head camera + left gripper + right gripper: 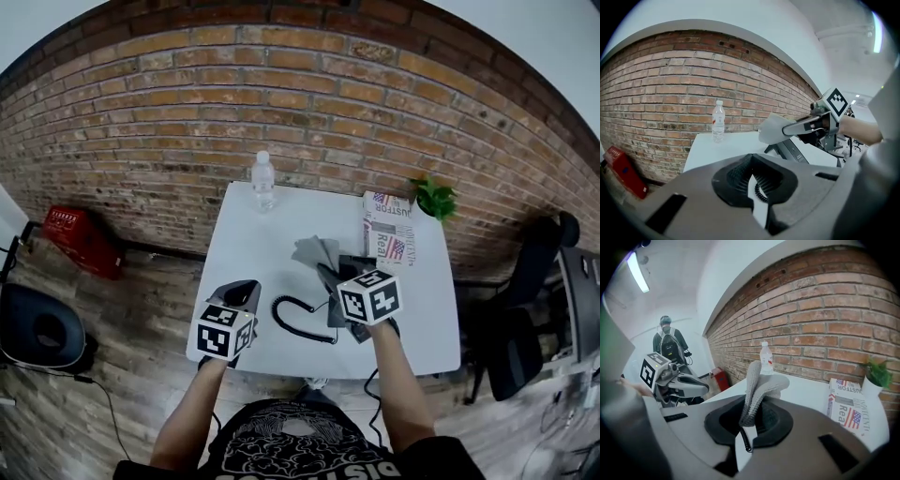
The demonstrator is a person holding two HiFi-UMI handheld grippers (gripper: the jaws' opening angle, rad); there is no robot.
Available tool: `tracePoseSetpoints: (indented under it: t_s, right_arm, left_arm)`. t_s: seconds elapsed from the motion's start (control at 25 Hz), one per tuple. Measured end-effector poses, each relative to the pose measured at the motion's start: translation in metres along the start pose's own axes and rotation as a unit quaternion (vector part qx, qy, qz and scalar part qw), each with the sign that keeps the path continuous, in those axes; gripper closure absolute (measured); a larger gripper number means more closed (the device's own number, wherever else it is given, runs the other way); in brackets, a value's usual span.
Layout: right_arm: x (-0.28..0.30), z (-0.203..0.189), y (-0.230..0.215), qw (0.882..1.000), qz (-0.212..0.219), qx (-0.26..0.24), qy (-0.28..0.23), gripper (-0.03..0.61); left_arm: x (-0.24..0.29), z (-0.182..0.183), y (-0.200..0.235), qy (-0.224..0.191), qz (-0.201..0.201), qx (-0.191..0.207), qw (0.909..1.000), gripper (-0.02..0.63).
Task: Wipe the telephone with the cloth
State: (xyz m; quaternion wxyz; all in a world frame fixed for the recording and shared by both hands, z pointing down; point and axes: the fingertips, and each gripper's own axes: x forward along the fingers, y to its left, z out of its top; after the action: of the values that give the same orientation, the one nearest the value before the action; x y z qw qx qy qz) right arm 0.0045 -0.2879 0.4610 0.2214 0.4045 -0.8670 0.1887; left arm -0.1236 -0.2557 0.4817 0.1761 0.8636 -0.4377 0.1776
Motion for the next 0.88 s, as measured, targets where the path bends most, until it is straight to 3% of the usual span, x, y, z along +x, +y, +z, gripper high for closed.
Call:
tracePoseSetpoints:
  t_s: [0.24, 0.6, 0.88]
  right_arm:
    - [-0.038, -0.006, 0.012, 0.998, -0.047, 0.006, -0.039, 0.568]
    - [-0.084, -0.014, 0.038, 0.988, -0.099, 0.031, -0.111, 0.568]
    - [-0.109, -0.028, 0.054, 0.982, -0.137, 0.025, -0.128, 0.568]
  left_arm:
    - [-0.011, 0.001, -0.012, 0.001, -0.010, 0.023, 0.9997, 0.607]
    - [-0.036, 0.003, -0.028, -0.023, -0.021, 0.024, 0.9992, 0.607]
    - [-0.058, -0.003, -0.039, -0.034, -0.021, 0.034, 0.9986, 0.607]
